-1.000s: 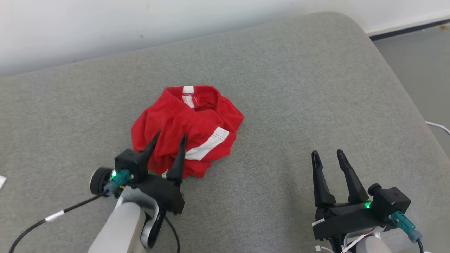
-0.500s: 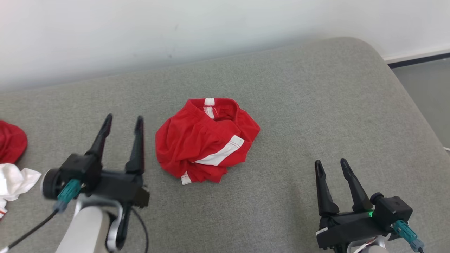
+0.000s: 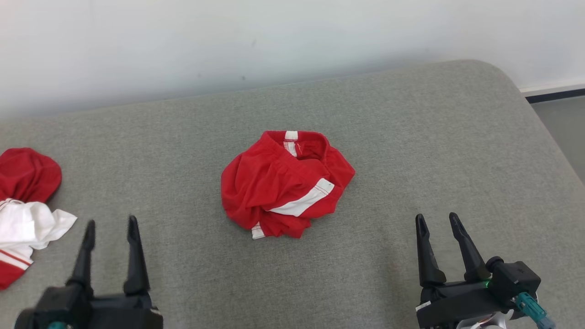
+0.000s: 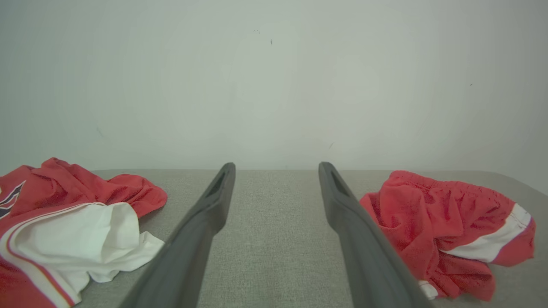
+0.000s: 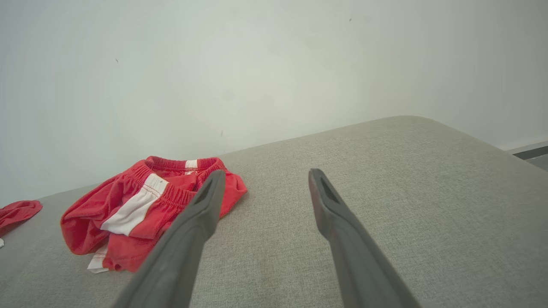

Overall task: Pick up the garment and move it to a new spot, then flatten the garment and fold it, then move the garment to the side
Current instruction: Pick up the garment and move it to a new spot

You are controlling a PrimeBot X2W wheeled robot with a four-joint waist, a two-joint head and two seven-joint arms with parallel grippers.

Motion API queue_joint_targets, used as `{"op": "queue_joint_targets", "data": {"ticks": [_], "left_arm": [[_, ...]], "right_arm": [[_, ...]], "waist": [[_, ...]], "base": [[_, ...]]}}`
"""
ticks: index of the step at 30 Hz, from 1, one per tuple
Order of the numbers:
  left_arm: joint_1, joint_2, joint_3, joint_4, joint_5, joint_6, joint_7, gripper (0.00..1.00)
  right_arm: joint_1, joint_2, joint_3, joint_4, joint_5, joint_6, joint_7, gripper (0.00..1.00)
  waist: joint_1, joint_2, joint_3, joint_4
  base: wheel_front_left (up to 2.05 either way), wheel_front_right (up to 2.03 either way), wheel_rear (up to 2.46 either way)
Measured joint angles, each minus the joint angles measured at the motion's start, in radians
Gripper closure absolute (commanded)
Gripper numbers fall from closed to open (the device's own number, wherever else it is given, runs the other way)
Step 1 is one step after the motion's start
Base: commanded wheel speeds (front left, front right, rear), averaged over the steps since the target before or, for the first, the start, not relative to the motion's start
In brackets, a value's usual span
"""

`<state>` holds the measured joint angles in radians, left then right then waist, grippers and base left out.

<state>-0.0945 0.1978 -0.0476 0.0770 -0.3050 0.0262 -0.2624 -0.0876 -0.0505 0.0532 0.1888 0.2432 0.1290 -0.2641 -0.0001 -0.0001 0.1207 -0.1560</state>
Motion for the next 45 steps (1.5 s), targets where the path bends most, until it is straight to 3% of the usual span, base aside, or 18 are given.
{"op": "queue_joint_targets", "data": {"ticks": [8,13,45], "left_arm": [[0.078,-0.078,0.056,-0.009,0.072,-0.026,0.0,0.0],[0.105,-0.099,0.078,-0.007,0.147,-0.032,0.0,0.0],[0.126,-0.144,0.125,0.048,0.224,-0.053,0.0,0.0]], "right_arm": [[0.005,0.0,-0.002,0.007,-0.014,0.0,0.0,0.0],[0.005,0.0,0.005,0.012,-0.021,0.0,0.0,0.0],[0.016,0.0,0.006,0.034,-0.051,0.0,0.0,0.0]], "waist": [[-0.0001,0.0001,-0.009,0.032],[0.0,0.0001,-0.018,0.036],[0.0001,0.0001,-0.025,0.045]], "base": [[0.0,0.0,0.0],[0.0,0.0,0.0],[0.0,0.0,0.0]]}}
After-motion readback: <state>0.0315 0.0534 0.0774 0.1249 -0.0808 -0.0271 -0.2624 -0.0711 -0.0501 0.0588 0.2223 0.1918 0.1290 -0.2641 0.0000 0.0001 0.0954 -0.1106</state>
